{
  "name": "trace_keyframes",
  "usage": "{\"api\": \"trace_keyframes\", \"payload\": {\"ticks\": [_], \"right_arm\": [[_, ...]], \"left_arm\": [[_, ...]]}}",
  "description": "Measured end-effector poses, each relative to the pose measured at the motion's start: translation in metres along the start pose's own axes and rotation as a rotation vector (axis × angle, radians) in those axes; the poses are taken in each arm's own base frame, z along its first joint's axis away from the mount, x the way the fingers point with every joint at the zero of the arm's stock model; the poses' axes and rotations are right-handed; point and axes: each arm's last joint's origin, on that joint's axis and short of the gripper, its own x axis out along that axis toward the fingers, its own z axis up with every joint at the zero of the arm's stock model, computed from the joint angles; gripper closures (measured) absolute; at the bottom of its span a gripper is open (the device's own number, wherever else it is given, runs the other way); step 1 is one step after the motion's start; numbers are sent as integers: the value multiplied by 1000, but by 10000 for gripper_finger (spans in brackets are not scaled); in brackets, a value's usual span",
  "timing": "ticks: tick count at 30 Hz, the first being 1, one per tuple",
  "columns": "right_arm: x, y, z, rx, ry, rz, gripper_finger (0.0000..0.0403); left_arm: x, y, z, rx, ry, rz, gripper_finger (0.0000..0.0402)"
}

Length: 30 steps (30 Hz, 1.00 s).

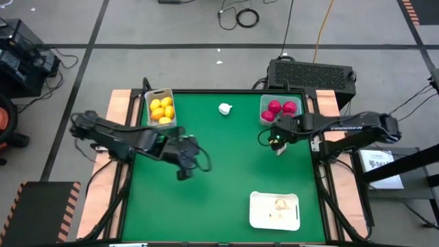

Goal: Sort produce into baskets
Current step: Put the white garlic in the white bin

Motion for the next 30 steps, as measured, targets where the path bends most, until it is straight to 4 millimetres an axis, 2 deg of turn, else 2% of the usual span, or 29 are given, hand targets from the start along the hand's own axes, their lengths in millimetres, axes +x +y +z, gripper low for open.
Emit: {"api": "trace_keyframes", "payload": {"ticks": [3,6,12,20,30], "right_arm": [[16,-6,-3,19,11,-6,112],[33,-9,-6,28,39,33,112],[50,-15,-10,71,20,4,112],[63,-13,-14,128,15,59,112],[86,-23,-27,184,46,13,112]], "left_arm": [[3,6,-35,-105,-14,10,220],[10,9,-62,-250,-106,-47,220],[40,1,-95,-443,-277,-210,220],[68,-9,-112,-527,-312,-285,220],[68,-9,-111,-533,-329,-299,220]]}}
